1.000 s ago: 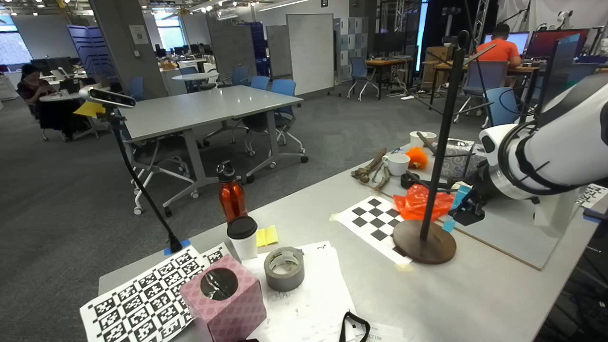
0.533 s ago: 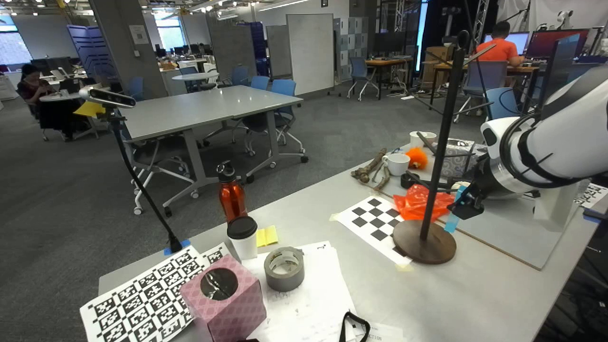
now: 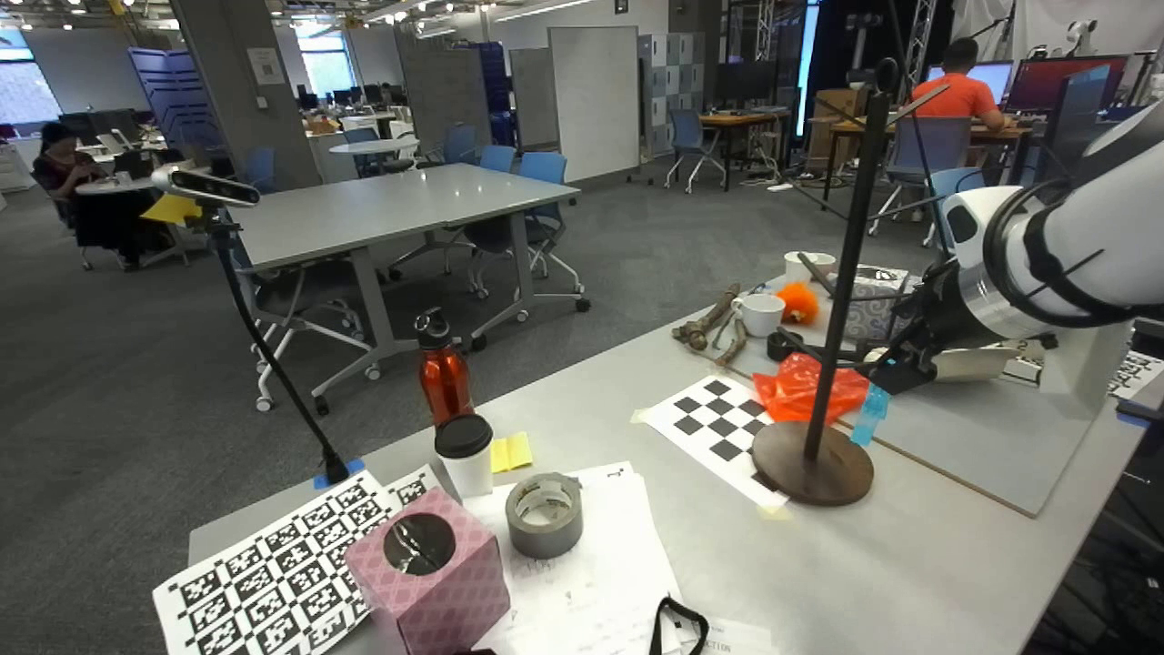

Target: Pick up the peg and hang it on the black stand

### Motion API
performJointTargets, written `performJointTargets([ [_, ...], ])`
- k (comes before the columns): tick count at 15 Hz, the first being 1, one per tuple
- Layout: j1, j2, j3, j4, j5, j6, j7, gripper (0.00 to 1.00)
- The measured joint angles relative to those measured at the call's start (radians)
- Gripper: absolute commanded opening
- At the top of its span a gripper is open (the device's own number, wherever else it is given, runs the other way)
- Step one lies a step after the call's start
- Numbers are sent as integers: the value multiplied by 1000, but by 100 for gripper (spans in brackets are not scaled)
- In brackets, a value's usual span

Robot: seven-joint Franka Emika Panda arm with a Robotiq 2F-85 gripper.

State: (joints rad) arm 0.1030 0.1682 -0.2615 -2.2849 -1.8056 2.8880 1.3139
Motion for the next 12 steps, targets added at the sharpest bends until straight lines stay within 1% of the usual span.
performJointTargets([
  [8, 9, -118, 20, -134, 3, 0, 0, 100],
  [12, 9, -197, 24, -193, 8, -1, 0, 100],
])
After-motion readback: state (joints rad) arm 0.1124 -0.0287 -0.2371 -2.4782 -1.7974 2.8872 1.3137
